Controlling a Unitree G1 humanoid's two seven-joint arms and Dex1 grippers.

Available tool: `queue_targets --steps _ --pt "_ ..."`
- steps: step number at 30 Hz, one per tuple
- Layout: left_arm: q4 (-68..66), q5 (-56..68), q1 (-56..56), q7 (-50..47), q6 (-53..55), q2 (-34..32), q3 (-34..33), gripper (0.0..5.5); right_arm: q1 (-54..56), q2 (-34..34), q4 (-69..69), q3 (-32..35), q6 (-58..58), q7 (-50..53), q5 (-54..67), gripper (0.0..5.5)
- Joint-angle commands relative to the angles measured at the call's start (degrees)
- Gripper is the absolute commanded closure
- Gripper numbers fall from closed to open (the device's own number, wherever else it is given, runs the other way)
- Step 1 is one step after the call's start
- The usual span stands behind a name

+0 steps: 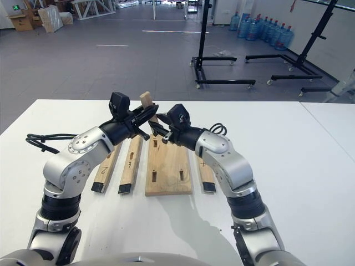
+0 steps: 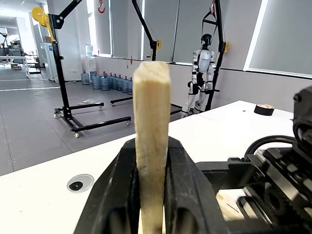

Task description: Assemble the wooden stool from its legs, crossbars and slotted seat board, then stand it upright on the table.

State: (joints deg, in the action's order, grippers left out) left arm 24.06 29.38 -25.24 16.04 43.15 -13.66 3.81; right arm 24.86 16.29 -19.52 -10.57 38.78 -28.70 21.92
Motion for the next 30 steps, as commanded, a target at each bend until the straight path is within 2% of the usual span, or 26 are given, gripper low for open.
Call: queue_targets --steps 1,6,11,15,18,21,26,30 --pt "-1.53 -1.56 -0.34 -0.61 -0.71 0.36 -0.46 5.12 -1.13 -0.46 0.27 -0.03 2.69 0.01 1.12 3.07" --pt "-3.54 -3.95 -0.07 -2.11 -1.46 -0.24 -2.27 5.12 -3.25 4.04 1.94 -0.67 0.65 -1.35 -2.59 2.24" --pt "-3.39 -4.07 2.79 -5.73 -0.34 -3.24 -13.09 5.12 -4.03 8.57 7.87 5.72 -3.28 -0.39 -5.5 1.42" --pt "-2.34 -3.4 9.68 -8.24 0.73 -4.46 -21.55 5.12 -4.04 6.22 11.97 9.12 -4.77 4.07 -6.63 0.67" --pt "-1.86 0.01 13.88 -10.14 1.37 -1.01 -26.2 5.12 -4.22 1.34 13.7 12.29 -5.25 8.88 -5.27 0.32" --pt "-3.12 3.99 16.03 -10.28 0.71 2.12 -29.2 5.12 -4.93 -2.64 14.8 14.92 -5.87 12.0 -3.92 0.31" --pt "-5.28 3.39 15.15 -7.95 -2.56 2.17 -25.94 5.12 -4.75 -3.97 15.42 15.04 -6.81 12.76 -4.32 0.31" --pt "-8.18 3.45 14.87 -7.28 -6.85 2.76 -26.07 5.12 -4.65 -4.49 15.69 14.94 -6.61 13.01 -4.14 0.31"
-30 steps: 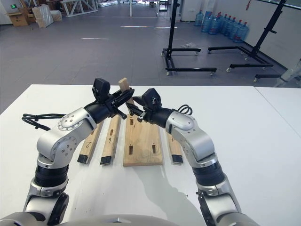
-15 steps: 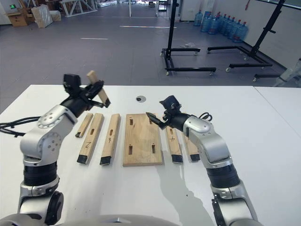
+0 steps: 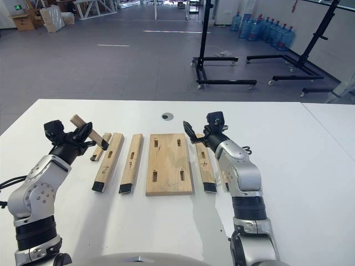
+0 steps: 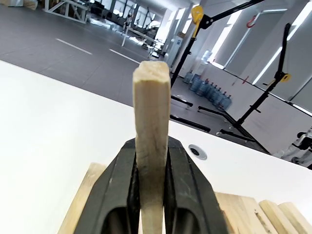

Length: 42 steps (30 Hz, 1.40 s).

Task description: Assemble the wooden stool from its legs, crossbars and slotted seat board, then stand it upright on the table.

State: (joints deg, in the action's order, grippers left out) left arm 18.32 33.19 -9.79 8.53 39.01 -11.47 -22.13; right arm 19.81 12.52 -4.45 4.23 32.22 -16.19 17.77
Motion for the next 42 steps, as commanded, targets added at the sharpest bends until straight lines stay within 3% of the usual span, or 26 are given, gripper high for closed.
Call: queue_targets --steps 1,15,42 --pt "-2.78 -0.41 0.17 0.33 -3.8 0.71 -0.3 5.12 0.34 -0.77 0.8 -0.03 -0.06 0.32 0.0 0.31" --pt "-12.69 -4.38 2.51 3.19 -15.84 2.73 3.79 5.12 0.76 -0.87 1.86 -0.7 0.53 0.1 -0.56 0.31" --pt "-15.26 -6.21 4.68 2.96 -19.45 2.89 4.56 5.12 0.8 -1.24 2.33 -1.61 0.73 -0.12 -0.52 0.31"
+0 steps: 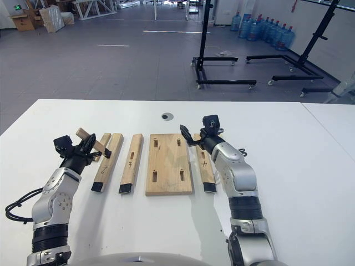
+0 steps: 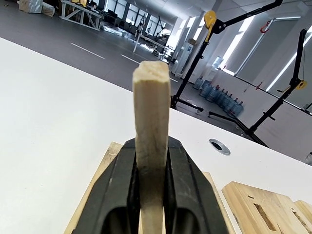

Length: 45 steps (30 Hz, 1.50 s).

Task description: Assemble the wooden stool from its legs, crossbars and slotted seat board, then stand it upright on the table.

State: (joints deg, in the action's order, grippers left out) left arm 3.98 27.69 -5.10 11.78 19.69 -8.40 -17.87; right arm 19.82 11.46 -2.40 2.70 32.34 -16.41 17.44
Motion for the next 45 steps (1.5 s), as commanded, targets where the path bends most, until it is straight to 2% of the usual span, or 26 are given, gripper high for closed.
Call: queue_targets --steps 1,18,32,43,45 --pt "-1.08 -0.85 -0.14 -0.33 -0.23 -0.16 0.44 5.12 0.78 -0.2 0.3 -0.13 0.61 0.1 -0.19 0.31" --pt "-5.43 -16.06 3.99 0.77 -10.55 -3.39 9.8 5.12 -0.15 -0.22 -0.17 -0.31 0.89 0.21 -0.12 0.31" --pt "-10.43 -21.21 5.28 1.0 -12.88 -4.32 13.78 5.12 -0.93 -0.88 -0.92 -0.75 1.17 0.58 -0.31 0.31" --pt "-11.0 -19.59 4.83 0.18 -13.05 -3.68 12.53 5.12 -0.85 -0.96 -0.52 -1.09 0.9 0.3 -0.38 0.31" --pt "-10.71 -18.99 4.67 0.17 -13.07 -3.53 12.08 4.67 -0.79 -1.01 -0.43 -1.12 0.81 0.3 -0.39 0.31"
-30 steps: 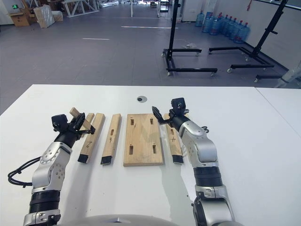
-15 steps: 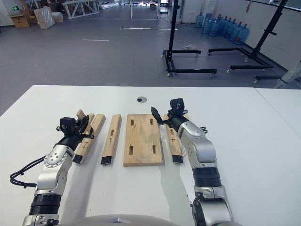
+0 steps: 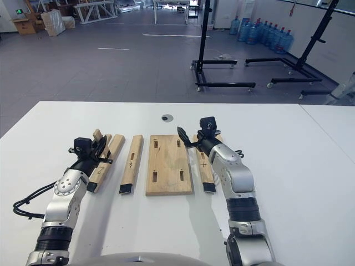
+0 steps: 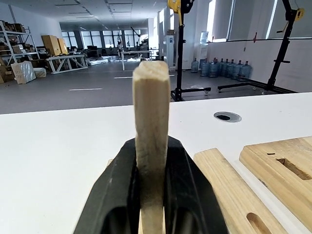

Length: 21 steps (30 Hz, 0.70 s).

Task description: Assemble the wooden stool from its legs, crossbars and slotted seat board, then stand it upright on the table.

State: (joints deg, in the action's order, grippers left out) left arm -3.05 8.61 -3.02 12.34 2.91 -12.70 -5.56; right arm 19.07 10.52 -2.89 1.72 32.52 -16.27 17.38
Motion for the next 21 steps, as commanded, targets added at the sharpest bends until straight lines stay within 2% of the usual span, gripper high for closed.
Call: queue_targets --steps 1,11,13,21 --pt "-3.43 0.52 2.5 -0.42 3.71 0.95 -0.57 4.5 -0.04 -0.09 0.05 -0.13 0.6 0.16 -0.33 0.31" --pt "1.73 1.4 0.62 -0.71 5.33 0.9 -0.95 3.11 0.32 -0.33 0.48 0.22 0.39 0.36 -0.56 0.31" --pt "4.64 0.94 -1.09 -2.33 6.95 0.59 -1.46 2.69 0.34 -0.39 0.52 0.27 0.32 0.39 -0.53 0.31" --pt "18.36 0.37 -12.66 -6.31 17.75 -2.28 -2.6 2.69 0.45 -0.77 0.48 0.17 0.13 0.6 -0.54 0.31"
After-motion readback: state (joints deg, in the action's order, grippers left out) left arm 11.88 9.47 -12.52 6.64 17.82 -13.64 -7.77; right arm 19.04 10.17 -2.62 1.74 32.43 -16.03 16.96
